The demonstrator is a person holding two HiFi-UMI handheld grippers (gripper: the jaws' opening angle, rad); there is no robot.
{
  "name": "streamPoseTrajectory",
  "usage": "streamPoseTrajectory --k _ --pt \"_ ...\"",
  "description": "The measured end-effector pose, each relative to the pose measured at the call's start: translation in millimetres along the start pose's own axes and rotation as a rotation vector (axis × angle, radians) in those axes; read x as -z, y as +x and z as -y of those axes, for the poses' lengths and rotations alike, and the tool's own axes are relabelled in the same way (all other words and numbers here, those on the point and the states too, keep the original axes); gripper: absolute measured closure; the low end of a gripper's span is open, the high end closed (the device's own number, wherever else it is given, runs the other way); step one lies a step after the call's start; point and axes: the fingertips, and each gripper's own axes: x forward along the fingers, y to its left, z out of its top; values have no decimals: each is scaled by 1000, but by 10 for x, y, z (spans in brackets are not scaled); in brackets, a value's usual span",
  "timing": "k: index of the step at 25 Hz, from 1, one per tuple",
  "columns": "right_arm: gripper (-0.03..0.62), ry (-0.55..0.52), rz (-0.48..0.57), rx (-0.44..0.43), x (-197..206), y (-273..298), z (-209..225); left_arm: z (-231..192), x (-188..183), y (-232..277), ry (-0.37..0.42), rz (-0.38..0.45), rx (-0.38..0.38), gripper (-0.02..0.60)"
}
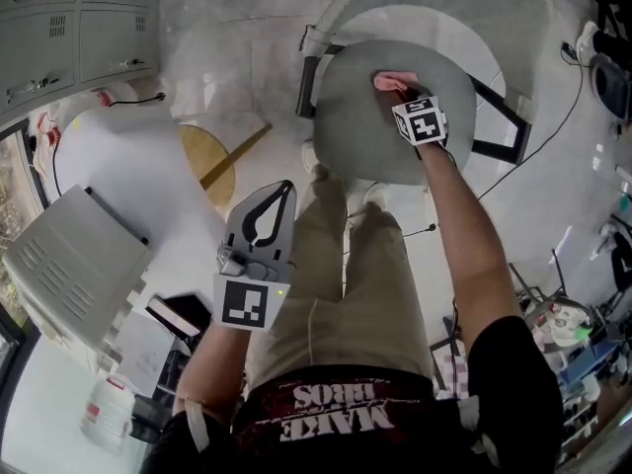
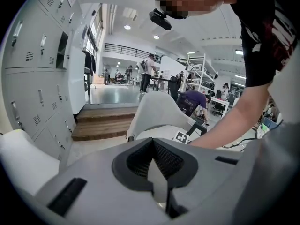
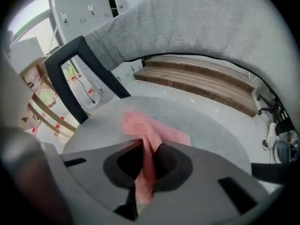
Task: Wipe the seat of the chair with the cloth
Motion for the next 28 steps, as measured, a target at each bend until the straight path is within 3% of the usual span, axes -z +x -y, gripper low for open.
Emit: streamPoseTrajectory --k 7,11,16,22,25,28 --pt "563 167 -58 173 571 -441 1080 6 -44 50 1 9 6 581" --pt "563 233 -45 209 615 -547 1183 18 -80 41 9 26 4 581" --pt "563 265 67 47 174 -444 400 78 -93 36 20 18 11 581" --pt "562 198 73 -203 -159 -150 -943 190 -107 32 27 27 15 581" --pt "562 173 28 -258 -34 -31 -1274 237 -47 4 32 14 15 581" --pt "562 157 5 -269 148 11 -1275 260 -2 -15 37 8 13 581"
